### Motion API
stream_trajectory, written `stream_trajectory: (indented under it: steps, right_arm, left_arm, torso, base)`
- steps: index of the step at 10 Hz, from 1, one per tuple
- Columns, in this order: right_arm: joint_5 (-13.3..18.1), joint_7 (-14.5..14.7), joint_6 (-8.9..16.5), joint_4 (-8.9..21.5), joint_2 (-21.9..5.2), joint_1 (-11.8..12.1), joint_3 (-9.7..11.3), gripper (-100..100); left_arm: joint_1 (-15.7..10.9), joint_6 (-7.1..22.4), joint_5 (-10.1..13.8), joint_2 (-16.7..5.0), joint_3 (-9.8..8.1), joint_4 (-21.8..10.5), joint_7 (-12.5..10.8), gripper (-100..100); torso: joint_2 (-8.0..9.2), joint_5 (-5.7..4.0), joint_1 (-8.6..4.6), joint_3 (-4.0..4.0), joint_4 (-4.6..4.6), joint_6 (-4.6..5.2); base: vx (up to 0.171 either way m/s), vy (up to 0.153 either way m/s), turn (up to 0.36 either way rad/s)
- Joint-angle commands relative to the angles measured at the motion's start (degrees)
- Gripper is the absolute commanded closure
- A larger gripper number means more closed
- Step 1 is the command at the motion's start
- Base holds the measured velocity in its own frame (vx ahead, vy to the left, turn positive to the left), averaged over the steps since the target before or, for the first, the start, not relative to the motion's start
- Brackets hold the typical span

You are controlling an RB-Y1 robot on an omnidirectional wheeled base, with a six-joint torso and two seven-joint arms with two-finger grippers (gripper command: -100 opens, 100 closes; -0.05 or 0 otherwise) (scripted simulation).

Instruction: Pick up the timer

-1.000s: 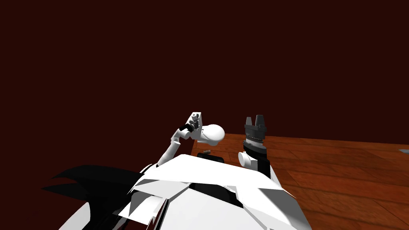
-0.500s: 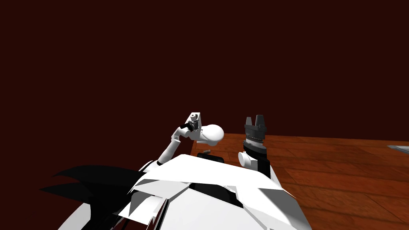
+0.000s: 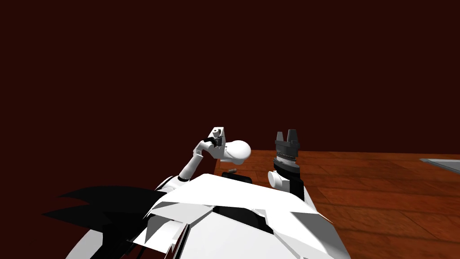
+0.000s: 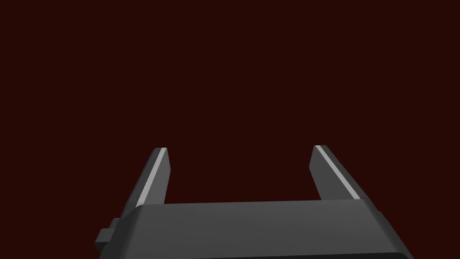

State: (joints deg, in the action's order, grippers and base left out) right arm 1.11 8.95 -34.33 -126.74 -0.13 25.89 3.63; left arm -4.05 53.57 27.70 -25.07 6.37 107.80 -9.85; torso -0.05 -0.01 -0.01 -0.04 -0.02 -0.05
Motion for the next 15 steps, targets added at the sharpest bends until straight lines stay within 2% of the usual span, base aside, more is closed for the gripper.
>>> stream_trajectory:
  steps: [1,2,3,4,6,7,8,9,11,12,13,14,15]
  right_arm:
    - [0.00,0.00,0.00,0.00,0.00,0.00,0.00,0]
    - [0.00,0.00,0.00,0.00,0.00,0.00,0.00,0]
    - [0.00,0.00,0.00,0.00,0.00,0.00,0.00,0]
    - [0.00,0.00,0.00,0.00,0.00,0.00,0.00,0]
    - [0.00,0.00,0.00,0.00,0.00,0.00,0.00,0]
    - [0.00,0.00,0.00,0.00,0.00,0.00,0.00,0]
    - [0.00,0.00,0.00,0.00,0.00,0.00,0.00,0]
    - [0.00,0.00,0.00,0.00,0.00,0.00,0.00,0]
    - [0.00,0.00,0.00,0.00,0.00,0.00,0.00,0]
    - [0.00,0.00,0.00,0.00,0.00,0.00,0.00,0]
    - [0.00,0.00,0.00,0.00,0.00,0.00,0.00,0]
    - [0.00,0.00,0.00,0.00,0.00,0.00,0.00,0]
    - [0.00,0.00,0.00,0.00,0.00,0.00,0.00,0]
  left_arm:
    - [-0.42,1.71,0.19,-0.21,-0.09,-0.39,-0.03,-100]
    - [-2.54,4.05,0.77,-1.27,-0.47,-2.74,-0.13,-100]
    - [-2.54,5.56,0.77,-1.27,-0.47,-2.74,-0.13,-100]
    - [-4.66,7.13,1.25,-2.30,-0.95,-5.17,-0.21,-100]
    - [-4.66,9.76,1.25,-2.30,-0.95,-5.19,-0.21,-100]
    - [-6.76,11.73,1.65,-3.29,-1.51,-7.70,-0.27,-100]
    - [-6.76,13.49,1.65,-3.29,-1.51,-7.70,-0.27,-100]
    - [-8.84,15.20,1.97,-4.23,-2.13,-10.02,-0.32,-100]
    - [-8.84,17.45,1.97,-4.23,-2.13,-10.23,-0.32,-100]
    - [-10.88,19.72,2.23,-5.13,-2.80,-12.78,-0.35,-100]
    - [-10.88,21.13,2.23,-5.13,-2.80,-12.78,-0.35,-100]
    - [-12.88,23.26,2.42,-5.98,-3.51,-14.89,-0.36,-100]
    - [-12.88,24.69,2.42,-5.98,-3.51,-15.31,-0.36,-100]
  torso:
    - [0.00,0.00,0.00,0.00,0.00,0.00]
    - [0.04,0.00,0.01,0.02,0.01,-0.01]
    - [0.02,0.00,0.03,0.01,0.01,0.01]
    - [0.02,0.01,0.03,0.01,0.00,0.00]
    - [0.00,0.01,0.05,0.00,0.00,-0.01]
    - [0.04,0.01,0.04,0.02,0.00,-0.02]
    - [0.02,0.00,0.03,0.01,0.01,0.01]
    - [0.03,0.01,0.05,0.02,0.00,-0.02]
    - [0.00,0.02,0.07,0.00,0.00,-0.01]
    - [0.04,0.01,0.05,0.02,0.01,-0.02]
    - [0.04,0.01,0.06,0.02,0.01,0.00]
    - [0.05,0.02,0.07,0.03,0.01,-0.02]
    - [0.03,0.02,0.10,0.02,0.01,-0.01]
  base:
    - [0.009,0.001,-0.003]
    - [0.016,0.002,-0.066]
    - [0.019,0.004,-0.062]
    - [0.022,0.007,-0.085]
    - [0.017,0.008,-0.019]
    - [0.015,0.005,-0.079]
    - [0.015,0.011,-0.049]
    - [0.023,0.015,-0.068]
    - [0.018,0.012,-0.023]
    - [0.012,0.012,-0.073]
    - [0.010,0.018,-0.044]
    - [0.016,0.024,-0.074]
    - [0.020,0.024,-0.044]
